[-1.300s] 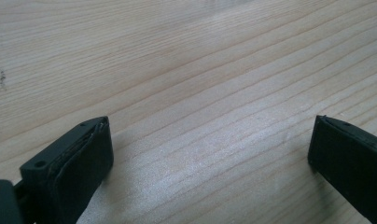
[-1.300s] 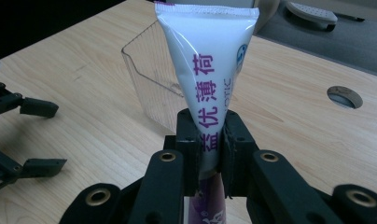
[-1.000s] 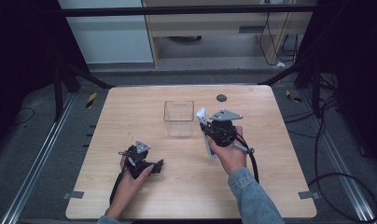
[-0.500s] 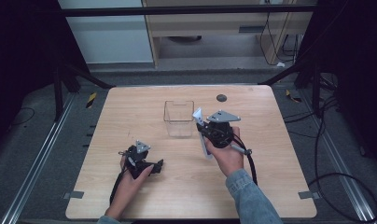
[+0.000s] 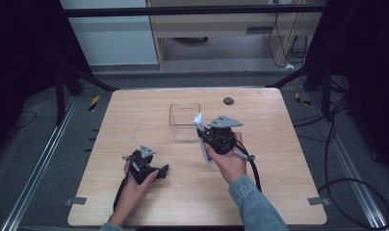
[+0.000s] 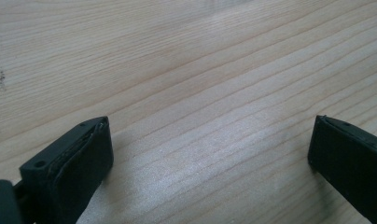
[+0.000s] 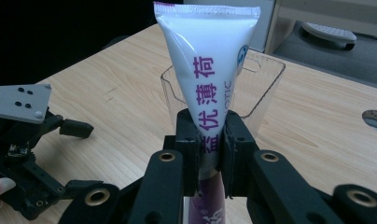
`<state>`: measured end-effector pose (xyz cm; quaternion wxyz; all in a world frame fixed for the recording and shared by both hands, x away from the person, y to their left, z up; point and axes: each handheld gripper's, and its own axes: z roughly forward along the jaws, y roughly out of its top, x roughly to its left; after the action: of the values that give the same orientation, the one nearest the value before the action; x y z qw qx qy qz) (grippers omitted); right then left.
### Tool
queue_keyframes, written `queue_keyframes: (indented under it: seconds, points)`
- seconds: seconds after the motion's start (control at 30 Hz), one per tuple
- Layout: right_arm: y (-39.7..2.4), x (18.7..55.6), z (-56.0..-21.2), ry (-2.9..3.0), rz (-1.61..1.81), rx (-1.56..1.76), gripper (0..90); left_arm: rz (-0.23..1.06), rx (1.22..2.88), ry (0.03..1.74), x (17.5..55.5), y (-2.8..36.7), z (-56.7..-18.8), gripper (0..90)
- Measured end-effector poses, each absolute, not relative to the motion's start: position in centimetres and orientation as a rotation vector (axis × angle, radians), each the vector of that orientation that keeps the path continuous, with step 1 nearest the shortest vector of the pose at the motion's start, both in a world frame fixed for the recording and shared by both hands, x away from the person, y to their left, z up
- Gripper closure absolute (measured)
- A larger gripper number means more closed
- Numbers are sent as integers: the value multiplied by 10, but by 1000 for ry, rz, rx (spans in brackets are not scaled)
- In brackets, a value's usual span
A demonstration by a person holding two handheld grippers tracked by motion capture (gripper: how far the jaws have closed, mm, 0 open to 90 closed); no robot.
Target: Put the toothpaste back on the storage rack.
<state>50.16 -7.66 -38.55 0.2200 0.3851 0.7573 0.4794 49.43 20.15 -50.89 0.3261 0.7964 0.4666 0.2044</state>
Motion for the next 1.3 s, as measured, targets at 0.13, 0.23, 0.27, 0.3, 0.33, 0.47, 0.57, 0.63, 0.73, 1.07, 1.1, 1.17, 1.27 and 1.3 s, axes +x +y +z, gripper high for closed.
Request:
queue_keyframes:
  seconds: [0.13, 0.23, 0.27, 0.3, 0.33, 0.47, 0.57, 0.63, 0.73, 1.07, 1.1, 1.17, 1.27, 1.3]
  points:
    - [-73, 501, -382, 2091, 1341, 1053, 793, 534, 2087, 1223, 494, 201, -509, 0]
    - [-70, 501, -379, 2087, 1352, 1050, 792, 534, 2087, 1220, 494, 200, -509, 0]
    - [-69, 501, -378, 2084, 1354, 1047, 793, 534, 2087, 1219, 494, 200, -509, 0]
    - [-68, 501, -377, 2080, 1354, 1045, 792, 534, 2087, 1219, 494, 200, -509, 0]
    - [-68, 502, -376, 2079, 1356, 1043, 793, 534, 2087, 1219, 494, 200, -509, 0]
    - [-65, 503, -373, 2072, 1371, 1043, 792, 533, 2087, 1218, 494, 200, -509, 0]
    - [-60, 504, -369, 2068, 1375, 1033, 792, 533, 2086, 1218, 494, 200, -509, 0]
    - [-57, 506, -366, 2069, 1376, 1026, 793, 533, 2085, 1219, 494, 200, -509, 0]
    - [-53, 507, -363, 2066, 1381, 1020, 793, 533, 2081, 1221, 494, 200, -509, 0]
    - [-49, 514, -353, 2045, 1399, 1012, 793, 532, 2084, 1216, 494, 199, -509, 0]
    - [-50, 514, -352, 2043, 1402, 1021, 793, 533, 2085, 1215, 494, 199, -509, 0]
    - [-51, 516, -351, 2038, 1408, 1028, 792, 534, 2089, 1213, 494, 199, -509, 0]
    - [-51, 517, -348, 2031, 1404, 1036, 793, 532, 2087, 1213, 494, 199, -509, 0]
    - [-51, 518, -346, 2027, 1408, 1030, 792, 532, 2087, 1212, 494, 199, -509, 0]
